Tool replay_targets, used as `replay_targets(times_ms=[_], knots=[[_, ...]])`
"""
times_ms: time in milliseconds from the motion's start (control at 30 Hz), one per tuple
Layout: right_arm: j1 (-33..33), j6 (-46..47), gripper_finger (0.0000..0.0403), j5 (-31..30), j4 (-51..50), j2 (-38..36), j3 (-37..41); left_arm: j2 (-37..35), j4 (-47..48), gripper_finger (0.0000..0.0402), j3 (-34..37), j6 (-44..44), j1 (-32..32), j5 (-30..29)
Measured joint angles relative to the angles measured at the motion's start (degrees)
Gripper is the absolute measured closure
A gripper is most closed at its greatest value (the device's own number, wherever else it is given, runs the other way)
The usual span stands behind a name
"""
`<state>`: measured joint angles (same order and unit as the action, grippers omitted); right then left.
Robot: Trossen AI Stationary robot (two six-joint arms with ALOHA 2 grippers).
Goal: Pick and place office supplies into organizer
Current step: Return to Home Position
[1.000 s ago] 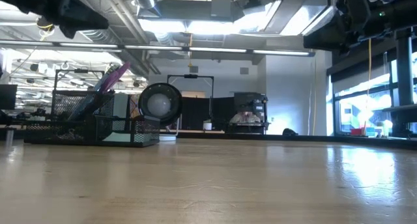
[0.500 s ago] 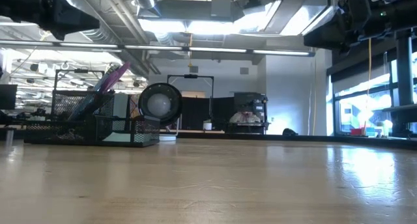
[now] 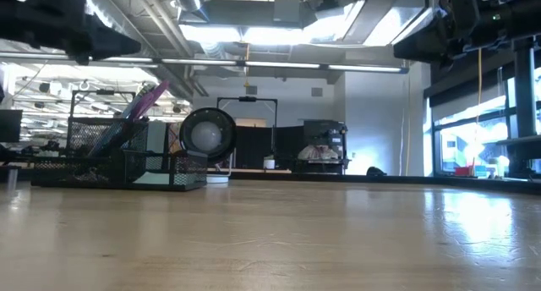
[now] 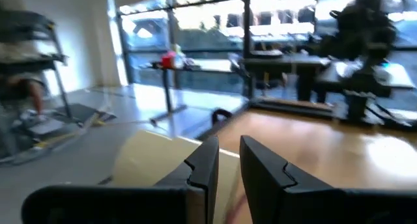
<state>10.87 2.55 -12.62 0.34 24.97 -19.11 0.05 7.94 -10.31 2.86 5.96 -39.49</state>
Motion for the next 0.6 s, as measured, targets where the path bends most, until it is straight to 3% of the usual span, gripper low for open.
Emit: replay_targets(times_ms=[367, 600], knots=[[0.0, 0.61, 0.0276, -1.48, 1.51, -0.43, 0.0, -0.02, -0.68, 0.0344, 1.51, 1.03, -13.12, 0.59], [0.0, -1.14, 0.0276, -4.25, -1.44, -7.28, 0.0, -0.02, -0.27, 0.0352, 1.51, 1.12, -18.79, 7.5]])
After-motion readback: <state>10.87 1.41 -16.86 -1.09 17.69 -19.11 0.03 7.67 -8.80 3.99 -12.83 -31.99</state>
